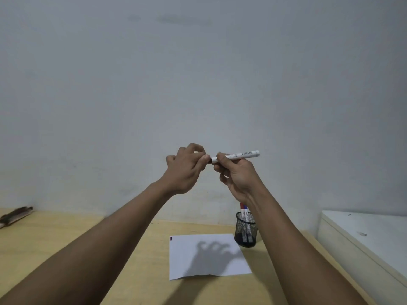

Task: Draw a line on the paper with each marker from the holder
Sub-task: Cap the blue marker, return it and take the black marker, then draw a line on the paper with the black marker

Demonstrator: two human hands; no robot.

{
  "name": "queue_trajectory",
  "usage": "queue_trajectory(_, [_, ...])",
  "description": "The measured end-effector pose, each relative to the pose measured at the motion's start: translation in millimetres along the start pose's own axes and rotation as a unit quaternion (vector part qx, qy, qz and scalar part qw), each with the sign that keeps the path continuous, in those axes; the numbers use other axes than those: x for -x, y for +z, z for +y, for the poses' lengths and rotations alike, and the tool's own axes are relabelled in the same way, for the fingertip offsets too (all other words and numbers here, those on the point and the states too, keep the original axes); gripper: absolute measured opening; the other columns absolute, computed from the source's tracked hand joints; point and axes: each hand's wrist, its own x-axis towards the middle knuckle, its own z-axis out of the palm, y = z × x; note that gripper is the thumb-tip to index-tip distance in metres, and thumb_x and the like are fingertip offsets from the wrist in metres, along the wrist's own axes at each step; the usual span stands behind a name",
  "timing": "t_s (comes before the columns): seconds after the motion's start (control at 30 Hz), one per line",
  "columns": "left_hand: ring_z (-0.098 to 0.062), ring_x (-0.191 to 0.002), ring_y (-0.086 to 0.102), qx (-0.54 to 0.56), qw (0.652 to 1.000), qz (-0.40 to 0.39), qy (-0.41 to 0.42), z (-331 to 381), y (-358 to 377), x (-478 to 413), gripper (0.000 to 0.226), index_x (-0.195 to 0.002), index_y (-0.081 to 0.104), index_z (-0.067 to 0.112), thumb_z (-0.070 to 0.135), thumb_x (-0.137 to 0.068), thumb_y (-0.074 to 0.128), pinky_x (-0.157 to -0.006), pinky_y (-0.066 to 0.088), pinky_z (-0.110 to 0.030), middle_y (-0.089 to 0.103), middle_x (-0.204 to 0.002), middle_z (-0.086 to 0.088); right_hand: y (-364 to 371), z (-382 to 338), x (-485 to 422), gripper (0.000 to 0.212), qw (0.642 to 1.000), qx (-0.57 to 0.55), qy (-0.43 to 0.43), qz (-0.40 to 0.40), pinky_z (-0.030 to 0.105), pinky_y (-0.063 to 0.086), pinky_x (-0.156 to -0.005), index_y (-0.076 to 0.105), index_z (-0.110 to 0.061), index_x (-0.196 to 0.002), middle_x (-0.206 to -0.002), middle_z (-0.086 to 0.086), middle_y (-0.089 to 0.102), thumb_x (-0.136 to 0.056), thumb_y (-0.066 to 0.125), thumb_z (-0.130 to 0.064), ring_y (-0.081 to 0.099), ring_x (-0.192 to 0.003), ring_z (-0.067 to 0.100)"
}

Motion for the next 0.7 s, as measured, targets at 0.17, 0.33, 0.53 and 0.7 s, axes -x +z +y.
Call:
queue_trajectory(0.17, [-0.009,-0.092,0.049,0.153,0.984,-0.068,-0.06,-18,5,11,0.048,-0.071,0.051,0.025,0.051,-0.104,0.026,-0.089,0.036,-0.038,0.049,-0.102,0.01,-1,21,-2,0.01,0.999,0.04,-0.01,-0.017,0.031,0.037,-0.07,0.074,-0.013,-0.088,-0.082,-0.001,0.077,-0.097,0.069,-0.014,0.069,-0.076,0.01])
queue_trajectory(0.33, [-0.022,-0.084,0.048,0.219,0.96,-0.109,-0.14,-53,11,34,0.051,-0.077,0.055,0.008,0.042,-0.107,0.032,-0.08,0.041,-0.039,0.052,-0.098,-0.004,-9,56,-8,0.006,0.998,0.04,0.033,-0.021,0.032,0.038,-0.074,0.074,-0.014,-0.094,-0.089,0.002,0.079,-0.097,0.069,-0.015,0.072,-0.081,0.012])
queue_trajectory(0.53, [-0.017,-0.111,0.054,-0.033,0.971,-0.166,-0.171,-130,63,79,0.034,-0.084,0.064,0.039,0.057,-0.099,0.04,-0.093,0.027,-0.042,0.054,-0.117,0.014,-15,129,-17,0.015,0.992,0.102,0.069,0.024,0.023,0.035,-0.058,0.074,-0.001,-0.1,-0.088,0.013,0.071,-0.086,0.078,-0.003,0.065,-0.08,0.019])
queue_trajectory(0.7, [-0.017,-0.118,0.047,-0.143,0.938,-0.284,-0.134,-171,106,127,0.038,-0.109,0.064,0.031,0.055,-0.101,0.036,-0.098,0.026,-0.046,0.053,-0.135,0.014,-12,192,-22,0.017,0.976,0.189,0.106,0.012,0.024,0.046,-0.058,0.076,-0.003,-0.097,-0.079,0.002,0.072,-0.088,0.08,-0.017,0.065,-0.064,0.008])
